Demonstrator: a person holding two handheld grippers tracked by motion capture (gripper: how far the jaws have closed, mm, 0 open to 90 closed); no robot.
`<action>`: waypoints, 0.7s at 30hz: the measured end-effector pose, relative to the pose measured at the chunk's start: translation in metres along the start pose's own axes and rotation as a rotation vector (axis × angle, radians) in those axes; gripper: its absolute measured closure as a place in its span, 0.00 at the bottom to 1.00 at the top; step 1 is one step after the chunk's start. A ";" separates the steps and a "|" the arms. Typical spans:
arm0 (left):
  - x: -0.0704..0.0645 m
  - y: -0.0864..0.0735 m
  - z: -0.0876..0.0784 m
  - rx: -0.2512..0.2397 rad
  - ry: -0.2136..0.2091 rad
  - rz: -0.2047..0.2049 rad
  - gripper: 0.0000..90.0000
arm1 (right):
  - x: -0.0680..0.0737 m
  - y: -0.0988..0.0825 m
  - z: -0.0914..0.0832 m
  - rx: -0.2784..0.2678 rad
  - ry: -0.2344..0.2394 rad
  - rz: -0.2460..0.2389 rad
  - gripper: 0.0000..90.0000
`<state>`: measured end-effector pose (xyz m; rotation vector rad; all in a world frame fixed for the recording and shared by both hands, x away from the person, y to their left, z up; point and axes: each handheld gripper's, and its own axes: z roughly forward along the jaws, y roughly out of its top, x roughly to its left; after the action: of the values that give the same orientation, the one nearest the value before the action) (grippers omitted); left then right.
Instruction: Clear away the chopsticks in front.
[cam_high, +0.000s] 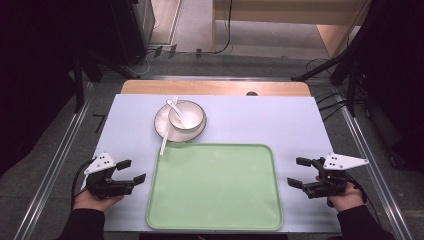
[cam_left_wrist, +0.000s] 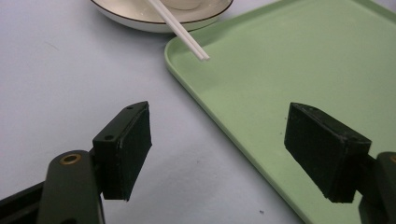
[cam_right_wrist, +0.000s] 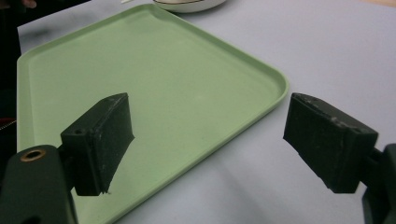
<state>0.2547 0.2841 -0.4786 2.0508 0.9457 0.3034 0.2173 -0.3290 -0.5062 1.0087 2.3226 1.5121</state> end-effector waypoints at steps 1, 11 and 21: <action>0.000 0.000 0.000 0.001 0.000 0.001 0.26 | 0.000 0.000 0.000 -0.001 0.001 0.000 0.18; 0.000 0.000 -0.002 -0.009 0.005 -0.009 0.27 | 0.001 0.001 -0.001 -0.015 -0.002 -0.012 0.18; 0.001 -0.001 -0.002 -0.009 0.021 -0.036 0.27 | 0.005 0.002 -0.002 -0.013 -0.029 -0.005 0.18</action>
<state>0.2539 0.2868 -0.4779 2.0241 0.9911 0.3097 0.2137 -0.3273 -0.5022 1.0146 2.2912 1.4986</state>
